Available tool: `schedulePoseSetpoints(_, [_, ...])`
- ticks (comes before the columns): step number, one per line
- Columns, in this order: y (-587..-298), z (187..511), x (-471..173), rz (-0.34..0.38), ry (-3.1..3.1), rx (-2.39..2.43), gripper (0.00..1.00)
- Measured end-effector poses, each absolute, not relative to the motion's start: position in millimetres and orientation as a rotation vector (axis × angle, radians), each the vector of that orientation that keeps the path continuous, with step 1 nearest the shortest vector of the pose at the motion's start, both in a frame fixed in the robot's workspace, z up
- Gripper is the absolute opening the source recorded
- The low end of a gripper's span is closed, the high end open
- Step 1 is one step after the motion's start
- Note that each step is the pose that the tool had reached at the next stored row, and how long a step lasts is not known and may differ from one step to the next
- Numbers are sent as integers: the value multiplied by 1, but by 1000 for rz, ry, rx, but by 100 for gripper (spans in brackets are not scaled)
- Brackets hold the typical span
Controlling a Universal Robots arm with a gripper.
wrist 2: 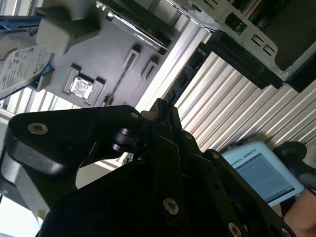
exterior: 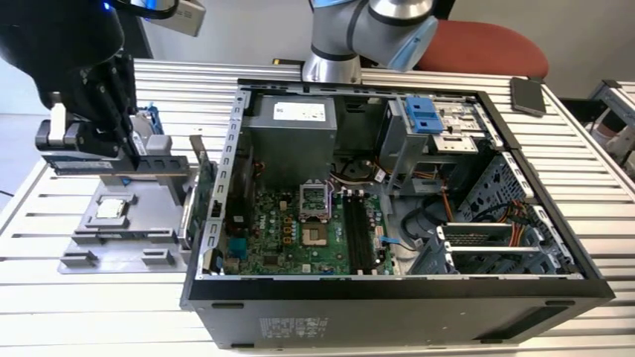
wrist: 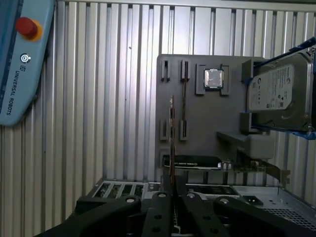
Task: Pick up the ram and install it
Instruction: 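Pick up the ram and move it above insertion slot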
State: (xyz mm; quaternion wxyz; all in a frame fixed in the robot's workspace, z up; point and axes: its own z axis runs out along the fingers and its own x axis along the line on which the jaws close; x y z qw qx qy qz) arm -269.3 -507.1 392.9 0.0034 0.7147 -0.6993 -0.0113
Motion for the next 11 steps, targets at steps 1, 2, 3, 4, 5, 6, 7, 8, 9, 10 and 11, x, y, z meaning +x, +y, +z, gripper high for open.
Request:
schedulePoseSetpoints(1, [-507,393,-267,-35,-2192,2240,0])
schedulePoseSetpoints(2, [-507,393,-266,-35,-2192,2240,0])
schedulePoseSetpoints(3, [-507,393,-266,-35,-2192,2241,0])
schedulePoseSetpoints(4, [-507,393,-266,-35,-2192,2240,0])
schedulePoseSetpoints(5, [-507,393,-266,-35,-2192,2240,0])
schedulePoseSetpoints(6, [-507,393,-266,-35,-2192,2241,0])
schedulePoseSetpoints(7, [-507,393,-266,-35,-2192,2240,0])
schedulePoseSetpoints(8, [-507,392,-266,-35,-2192,2241,0])
schedulePoseSetpoints(9, [-507,391,-265,-34,-2192,2240,0])
schedulePoseSetpoints(10, [-507,390,-265,-33,-2191,2239,0])
schedulePoseSetpoints(11, [-506,389,-263,-32,-2191,2239,0])
